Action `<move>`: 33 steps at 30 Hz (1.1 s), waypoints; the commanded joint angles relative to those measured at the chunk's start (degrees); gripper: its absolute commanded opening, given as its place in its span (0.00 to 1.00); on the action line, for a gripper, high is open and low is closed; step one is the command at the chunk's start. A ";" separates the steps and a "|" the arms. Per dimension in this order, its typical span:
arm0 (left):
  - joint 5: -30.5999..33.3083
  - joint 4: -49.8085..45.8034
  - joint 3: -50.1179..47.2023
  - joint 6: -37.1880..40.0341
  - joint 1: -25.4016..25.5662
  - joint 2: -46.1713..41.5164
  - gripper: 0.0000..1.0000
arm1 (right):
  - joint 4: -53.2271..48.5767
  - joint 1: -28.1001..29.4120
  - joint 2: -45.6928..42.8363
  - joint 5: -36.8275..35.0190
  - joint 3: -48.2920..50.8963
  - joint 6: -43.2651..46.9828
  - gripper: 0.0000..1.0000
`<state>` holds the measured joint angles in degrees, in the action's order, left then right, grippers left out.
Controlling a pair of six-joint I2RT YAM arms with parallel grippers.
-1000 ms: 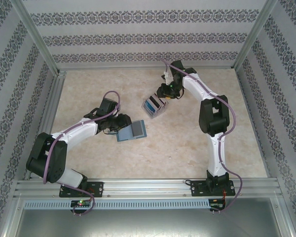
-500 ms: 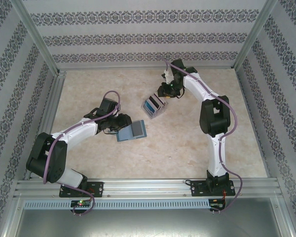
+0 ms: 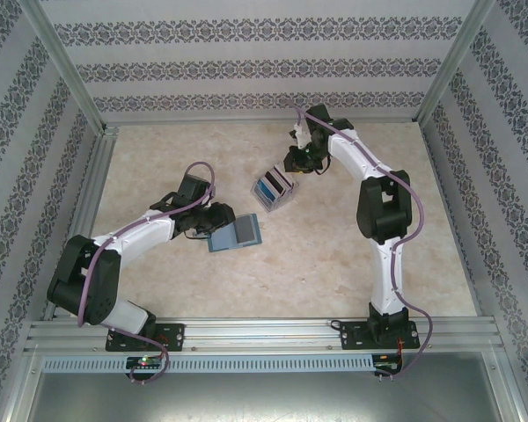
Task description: Put the credit cards into the card holder
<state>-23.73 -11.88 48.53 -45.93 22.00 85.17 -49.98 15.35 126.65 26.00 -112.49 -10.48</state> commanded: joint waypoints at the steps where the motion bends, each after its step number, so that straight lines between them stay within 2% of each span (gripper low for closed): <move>1: -0.62 1.60 -0.26 -0.88 -0.55 0.45 0.38 | -0.70 -0.36 -3.64 0.72 0.42 0.37 0.20; 11: -0.75 1.95 -0.46 -1.09 -0.51 0.27 0.38 | -0.39 -1.02 -5.11 0.48 0.87 0.37 0.11; 22: -2.48 3.27 -0.08 -2.06 -0.50 -0.99 0.38 | 1.65 -1.99 -12.05 -2.25 4.96 0.07 0.10; 29: -6.04 6.75 0.14 -3.58 -0.55 -2.40 0.39 | 7.87 -1.51 -20.88 -1.33 14.58 -3.29 0.10; 33: -8.89 10.65 0.70 -4.66 -0.55 -1.96 0.40 | 16.22 -0.76 -28.67 -0.58 24.43 -7.21 0.11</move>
<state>-29.30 -6.59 48.49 -48.93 22.00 84.25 -40.86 14.04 103.02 24.75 -92.84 -13.80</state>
